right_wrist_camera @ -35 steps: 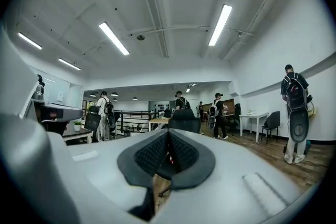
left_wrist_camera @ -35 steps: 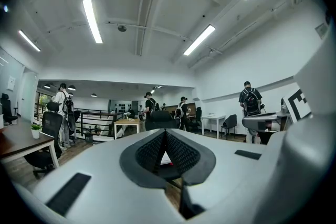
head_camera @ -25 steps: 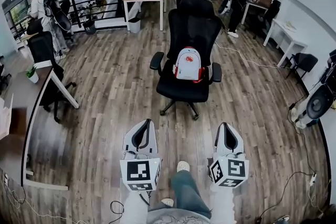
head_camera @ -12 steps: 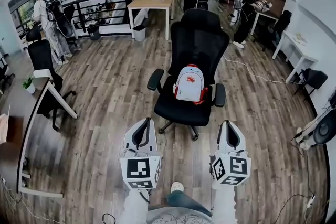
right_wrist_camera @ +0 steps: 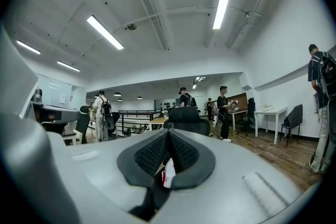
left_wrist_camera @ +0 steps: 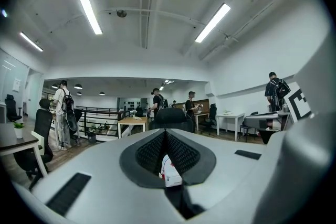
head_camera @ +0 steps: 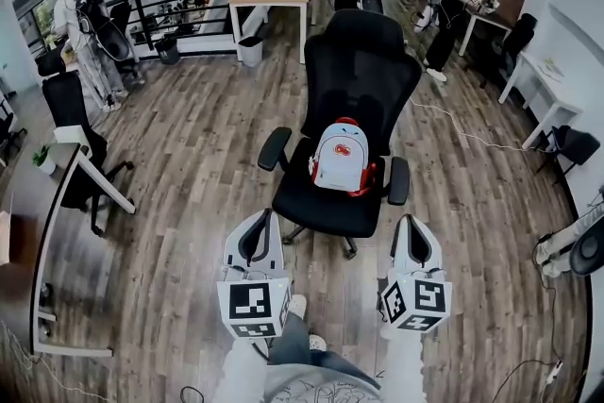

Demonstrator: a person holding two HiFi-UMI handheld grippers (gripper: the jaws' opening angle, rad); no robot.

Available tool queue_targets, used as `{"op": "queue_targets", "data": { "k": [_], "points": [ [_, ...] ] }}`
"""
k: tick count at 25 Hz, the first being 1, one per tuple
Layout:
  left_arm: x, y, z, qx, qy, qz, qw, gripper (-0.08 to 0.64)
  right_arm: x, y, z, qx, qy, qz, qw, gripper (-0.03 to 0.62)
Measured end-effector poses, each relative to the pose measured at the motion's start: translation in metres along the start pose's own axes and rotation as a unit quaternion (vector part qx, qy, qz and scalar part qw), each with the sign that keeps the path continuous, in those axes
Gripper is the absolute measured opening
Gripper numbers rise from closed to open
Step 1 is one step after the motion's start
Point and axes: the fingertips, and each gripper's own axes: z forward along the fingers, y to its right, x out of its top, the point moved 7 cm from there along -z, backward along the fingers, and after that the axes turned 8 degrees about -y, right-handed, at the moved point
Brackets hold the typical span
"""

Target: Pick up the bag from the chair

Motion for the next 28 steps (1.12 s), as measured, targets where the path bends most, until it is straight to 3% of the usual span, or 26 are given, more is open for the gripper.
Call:
{"op": "queue_targets", "data": {
  "k": [16,28],
  "points": [
    [0.016,-0.047,0.219,-0.031,-0.009,-0.008,0.9995,0.005,0.007,0.042,0.201,-0.033,-0.017,-0.003,0.999,0.006],
    [0.008,-0.092,0.365,-0.069,-0.053,-0.005,0.9962,0.005,-0.007,0.058,0.329,-0.079,-0.05,-0.001,0.996,0.006]
  ]
}}
